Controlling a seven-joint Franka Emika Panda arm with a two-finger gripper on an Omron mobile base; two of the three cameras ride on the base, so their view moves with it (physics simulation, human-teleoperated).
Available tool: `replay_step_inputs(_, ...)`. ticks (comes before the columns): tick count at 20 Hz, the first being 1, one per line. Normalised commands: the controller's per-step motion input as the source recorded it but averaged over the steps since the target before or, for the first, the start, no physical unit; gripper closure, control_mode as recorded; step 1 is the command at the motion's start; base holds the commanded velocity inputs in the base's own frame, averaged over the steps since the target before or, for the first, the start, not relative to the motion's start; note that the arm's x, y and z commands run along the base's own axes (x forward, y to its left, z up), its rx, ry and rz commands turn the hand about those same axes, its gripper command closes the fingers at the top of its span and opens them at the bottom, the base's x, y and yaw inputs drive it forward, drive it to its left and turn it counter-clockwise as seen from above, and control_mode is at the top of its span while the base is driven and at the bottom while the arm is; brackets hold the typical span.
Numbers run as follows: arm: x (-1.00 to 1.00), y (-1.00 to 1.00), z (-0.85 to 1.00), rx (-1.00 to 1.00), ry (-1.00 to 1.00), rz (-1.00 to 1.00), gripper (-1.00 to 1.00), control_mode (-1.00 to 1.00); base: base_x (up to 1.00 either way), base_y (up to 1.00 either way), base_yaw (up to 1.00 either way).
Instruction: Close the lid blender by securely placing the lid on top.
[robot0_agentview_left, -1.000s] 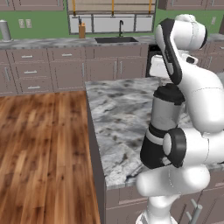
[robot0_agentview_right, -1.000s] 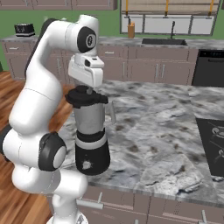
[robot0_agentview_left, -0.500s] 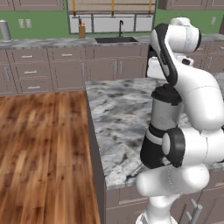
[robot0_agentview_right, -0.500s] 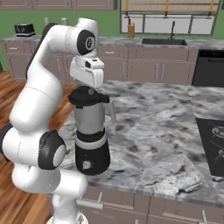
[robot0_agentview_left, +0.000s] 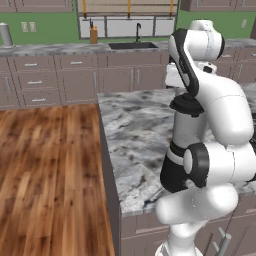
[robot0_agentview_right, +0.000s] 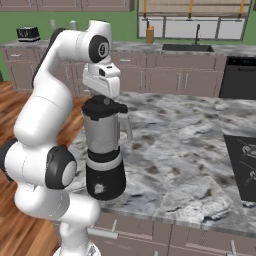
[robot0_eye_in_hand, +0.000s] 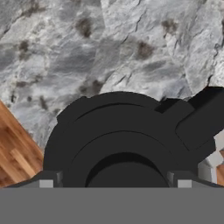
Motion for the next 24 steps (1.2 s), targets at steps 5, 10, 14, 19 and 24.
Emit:
replay_step_inputs(5,-0.09,-0.01,-0.02,-0.02,-0.03,0.00,1.00,-1.00,0.00,0.00,0.00)
replay_step_inputs(10,-0.30,-0.03,0.00,-0.03,0.00,0.00,1.00,-1.00,0.00,0.00,0.00)
replay_step_inputs(14,-0.15,-0.03,0.07,-0.03,0.05,0.00,1.00,-1.00,0.00,0.00,0.00)
replay_step_inputs(19,0.00,0.00,0.24,-0.03,0.13,-0.06,1.00,-1.00,0.00,0.00,0.00)
replay_step_inputs(24,0.00,0.00,0.03,-0.01,0.22,-0.07,1.00,-1.00,0.00,0.00,0.00)
